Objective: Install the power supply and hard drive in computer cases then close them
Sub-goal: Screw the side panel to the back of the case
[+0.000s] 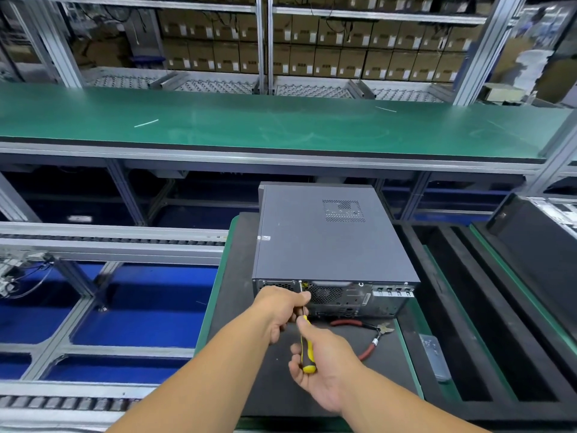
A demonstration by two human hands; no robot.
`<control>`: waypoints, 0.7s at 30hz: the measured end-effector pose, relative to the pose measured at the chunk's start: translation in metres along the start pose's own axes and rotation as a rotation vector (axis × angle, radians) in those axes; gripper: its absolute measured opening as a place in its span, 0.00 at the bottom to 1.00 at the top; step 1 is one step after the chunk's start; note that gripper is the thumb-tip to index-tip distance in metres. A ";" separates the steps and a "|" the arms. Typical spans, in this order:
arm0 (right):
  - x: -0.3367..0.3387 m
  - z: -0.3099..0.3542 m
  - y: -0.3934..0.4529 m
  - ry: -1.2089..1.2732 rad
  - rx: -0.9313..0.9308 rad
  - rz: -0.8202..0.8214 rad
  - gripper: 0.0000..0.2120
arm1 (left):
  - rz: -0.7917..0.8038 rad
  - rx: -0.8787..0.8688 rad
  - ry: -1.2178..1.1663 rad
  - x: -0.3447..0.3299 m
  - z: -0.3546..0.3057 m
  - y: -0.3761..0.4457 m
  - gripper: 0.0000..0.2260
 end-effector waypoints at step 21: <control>-0.016 -0.011 0.003 0.189 -0.105 0.137 0.17 | -0.029 -0.045 -0.059 -0.008 -0.006 -0.012 0.12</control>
Point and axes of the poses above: each hand's wrist, its own y-axis towards the middle knuckle, its own x-axis out of the back of the hand, z = x × y, the point moved 10 cm from there along y, towards the middle knuckle, and after that the axes turned 11 degrees about -x, right-handed, at the moved point
